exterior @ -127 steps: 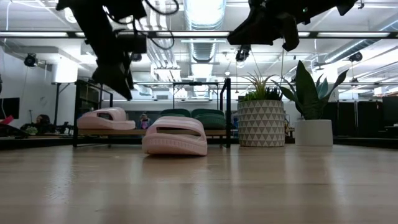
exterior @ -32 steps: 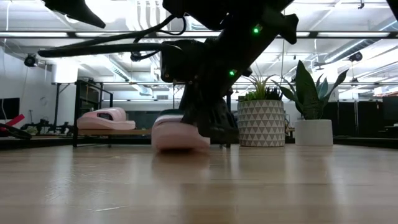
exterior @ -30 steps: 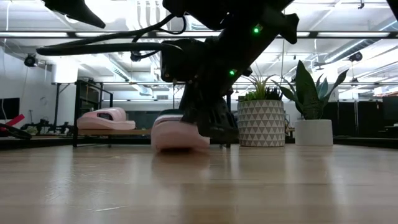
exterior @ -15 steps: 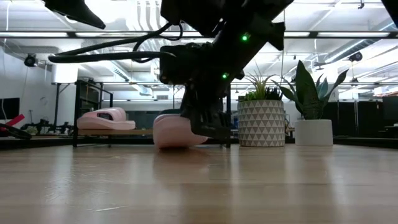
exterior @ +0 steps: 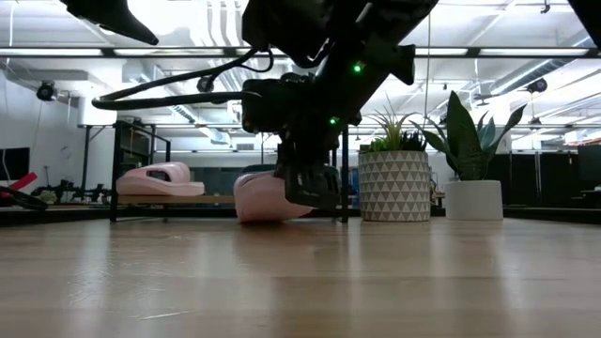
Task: Pick and place slides into the shelf
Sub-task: Put the pink slide into the shelf
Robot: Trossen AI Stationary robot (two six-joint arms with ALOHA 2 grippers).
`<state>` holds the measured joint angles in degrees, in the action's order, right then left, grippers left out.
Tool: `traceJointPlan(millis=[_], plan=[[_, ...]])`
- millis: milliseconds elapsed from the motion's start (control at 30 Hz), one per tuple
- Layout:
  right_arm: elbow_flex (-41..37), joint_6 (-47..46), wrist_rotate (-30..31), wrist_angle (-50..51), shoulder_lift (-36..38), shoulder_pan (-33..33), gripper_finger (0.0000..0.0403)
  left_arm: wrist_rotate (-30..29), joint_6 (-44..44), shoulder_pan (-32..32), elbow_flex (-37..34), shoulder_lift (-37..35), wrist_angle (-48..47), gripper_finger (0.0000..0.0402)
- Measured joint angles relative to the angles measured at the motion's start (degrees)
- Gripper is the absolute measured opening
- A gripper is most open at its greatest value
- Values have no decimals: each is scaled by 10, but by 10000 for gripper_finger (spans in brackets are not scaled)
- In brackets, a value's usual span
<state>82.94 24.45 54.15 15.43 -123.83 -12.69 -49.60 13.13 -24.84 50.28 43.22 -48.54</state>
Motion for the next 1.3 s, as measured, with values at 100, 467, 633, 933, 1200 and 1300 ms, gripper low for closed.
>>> traceJointPlan(millis=[100, 467, 633, 933, 1200, 1300], plan=[[1, 0, 0, 2, 1, -4, 9, 0, 0, 0, 0, -3, -1, 254], [79, 41, 41, 4, 14, -49, 9, 0, 0, 0, 6, -20, -1, 254], [118, 42, 61, 6, 26, -56, 8, 0, 0, 0, 6, -36, 0, 254], [203, 83, 101, -1, 27, -44, 8, -3, 16, 0, 6, -66, 16, 254], [203, 119, 64, -117, 27, 17, 8, -3, 7, 0, 6, -134, 78, 254], [201, 98, 15, -127, 27, 39, 8, -2, 0, 0, 6, -157, 81, 254]])
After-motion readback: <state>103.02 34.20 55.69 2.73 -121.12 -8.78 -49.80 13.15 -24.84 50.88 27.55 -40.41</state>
